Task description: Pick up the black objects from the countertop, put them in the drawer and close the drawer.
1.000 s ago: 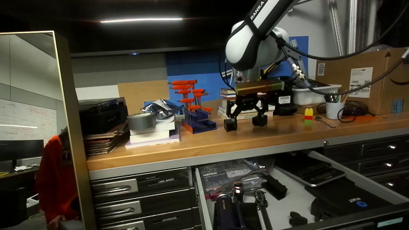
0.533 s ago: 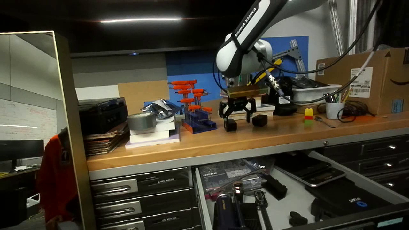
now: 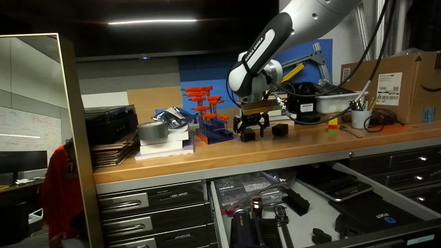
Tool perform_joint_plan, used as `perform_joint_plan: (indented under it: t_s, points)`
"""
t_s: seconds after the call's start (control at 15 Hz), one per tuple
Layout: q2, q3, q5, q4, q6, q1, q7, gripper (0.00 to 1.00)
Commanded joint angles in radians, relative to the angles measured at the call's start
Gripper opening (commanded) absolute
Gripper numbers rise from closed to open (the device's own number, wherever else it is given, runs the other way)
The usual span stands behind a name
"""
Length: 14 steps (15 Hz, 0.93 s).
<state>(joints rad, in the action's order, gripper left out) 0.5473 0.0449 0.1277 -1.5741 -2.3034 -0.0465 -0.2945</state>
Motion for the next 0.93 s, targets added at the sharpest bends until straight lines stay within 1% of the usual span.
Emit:
perform_joint_plan:
  t_s: [0.0,0.07,0.33,0.6,0.87]
  points:
    - [0.056,0.008,-0.017,0.098,0.024,0.001,0.034,0.66]
    - [0.062,0.01,-0.017,0.108,0.027,0.0,0.033,0.56]
    - [0.069,0.013,-0.01,0.133,0.061,-0.007,0.03,0.26]
    - [0.05,0.01,-0.001,0.116,0.157,-0.013,0.048,0.25]
    - [-0.023,-0.005,-0.014,0.028,0.216,-0.001,0.1,0.25]
